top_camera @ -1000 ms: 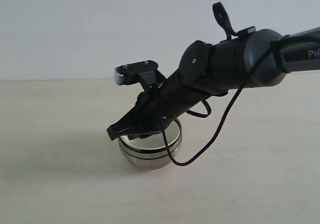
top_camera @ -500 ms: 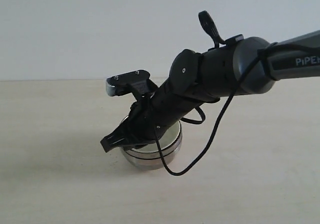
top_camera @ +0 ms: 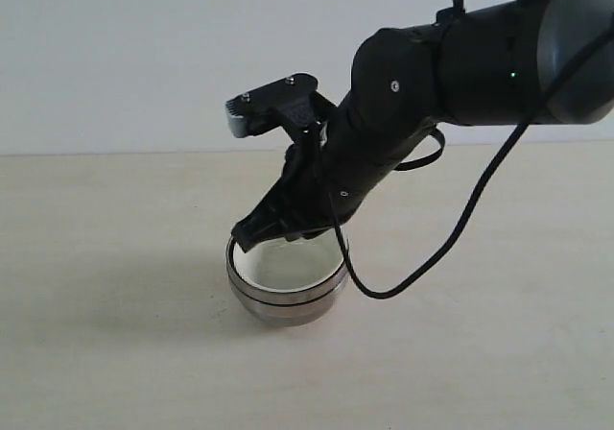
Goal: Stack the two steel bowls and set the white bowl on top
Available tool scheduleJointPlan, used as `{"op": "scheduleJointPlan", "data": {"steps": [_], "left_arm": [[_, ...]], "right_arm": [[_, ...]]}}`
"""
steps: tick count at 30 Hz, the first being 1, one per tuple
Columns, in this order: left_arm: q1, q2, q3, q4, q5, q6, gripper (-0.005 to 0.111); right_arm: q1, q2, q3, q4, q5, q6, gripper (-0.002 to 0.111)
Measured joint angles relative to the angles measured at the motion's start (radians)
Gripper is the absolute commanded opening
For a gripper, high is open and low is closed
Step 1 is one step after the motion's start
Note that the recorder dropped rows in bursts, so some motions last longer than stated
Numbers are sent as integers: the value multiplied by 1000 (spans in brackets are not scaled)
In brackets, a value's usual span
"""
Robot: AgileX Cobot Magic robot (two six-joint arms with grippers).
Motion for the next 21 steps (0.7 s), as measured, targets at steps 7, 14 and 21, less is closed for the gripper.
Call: {"op": "scheduleJointPlan", "data": {"steps": [7, 14, 21], "left_arm": [[0, 0, 0, 0, 0, 0, 4], [0, 0, 0, 0, 0, 0, 4], [0, 0, 0, 0, 0, 0, 4]], "right_arm": [[-44, 0, 26, -236, 52, 222, 0], [-74, 0, 135, -250, -92, 258, 0], [-74, 0, 190, -250, -211, 261, 0]]}}
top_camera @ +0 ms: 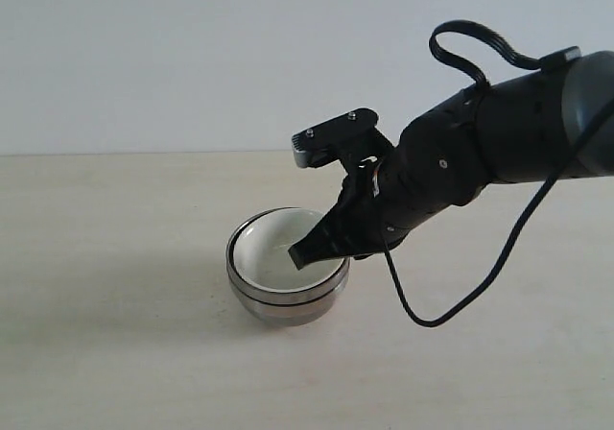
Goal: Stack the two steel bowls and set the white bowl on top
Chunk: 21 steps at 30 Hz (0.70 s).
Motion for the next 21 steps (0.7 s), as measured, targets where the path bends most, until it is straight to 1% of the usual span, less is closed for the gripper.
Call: {"op": "scheduleJointPlan", "data": {"steps": [12, 17, 21], "left_arm": [[0, 0, 0, 0, 0, 0, 4], [0, 0, 0, 0, 0, 0, 4], [0, 0, 0, 0, 0, 0, 4]], "right_arm": [[0, 0, 2, 0, -20, 27, 0], [0, 58, 2, 0, -75, 32, 0], [0, 57, 2, 2, -90, 34, 0]]}}
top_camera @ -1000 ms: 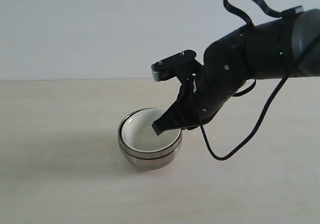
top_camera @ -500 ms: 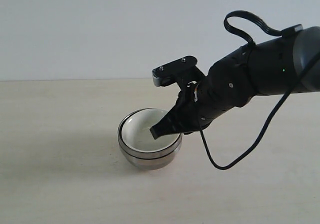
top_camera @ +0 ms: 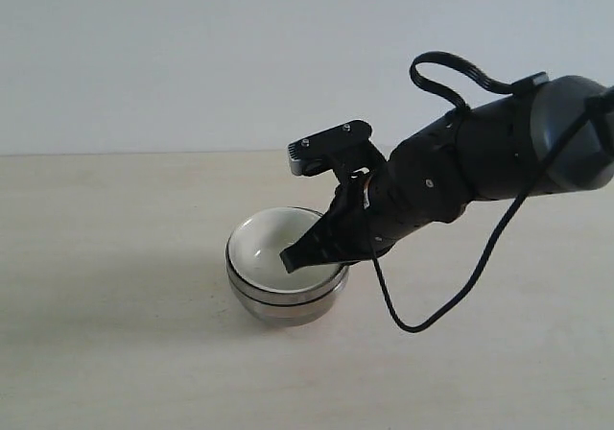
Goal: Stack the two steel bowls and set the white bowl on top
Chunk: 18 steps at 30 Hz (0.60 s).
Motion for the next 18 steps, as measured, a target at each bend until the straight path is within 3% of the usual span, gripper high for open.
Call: {"op": "scheduleJointPlan", "data": {"steps": [9, 18], "left_arm": [[0, 0, 0, 0, 0, 0, 4], [0, 0, 0, 0, 0, 0, 4]], "right_arm": [[32, -72, 0, 76, -109, 0, 0], [126, 58, -7, 85, -315, 22, 0]]}}
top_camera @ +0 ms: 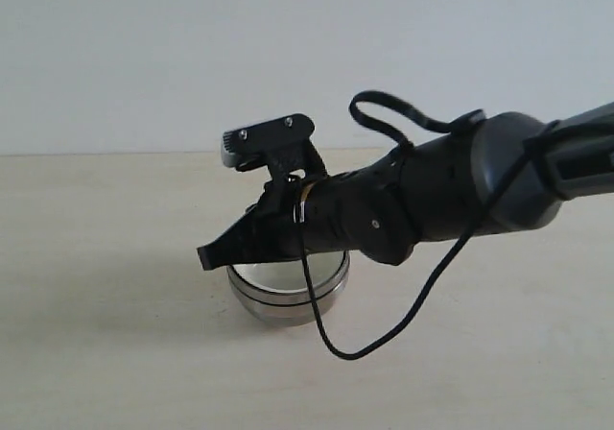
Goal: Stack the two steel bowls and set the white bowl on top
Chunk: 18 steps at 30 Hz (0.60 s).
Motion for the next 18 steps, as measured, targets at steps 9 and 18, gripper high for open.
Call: {"op": "scheduleJointPlan", "data": {"steps": [9, 18], "left_arm": [[0, 0, 0, 0, 0, 0, 4], [0, 0, 0, 0, 0, 0, 4]], "right_arm": [[8, 69, -33, 2, -33, 11, 0], [10, 70, -33, 2, -104, 42, 0]]}}
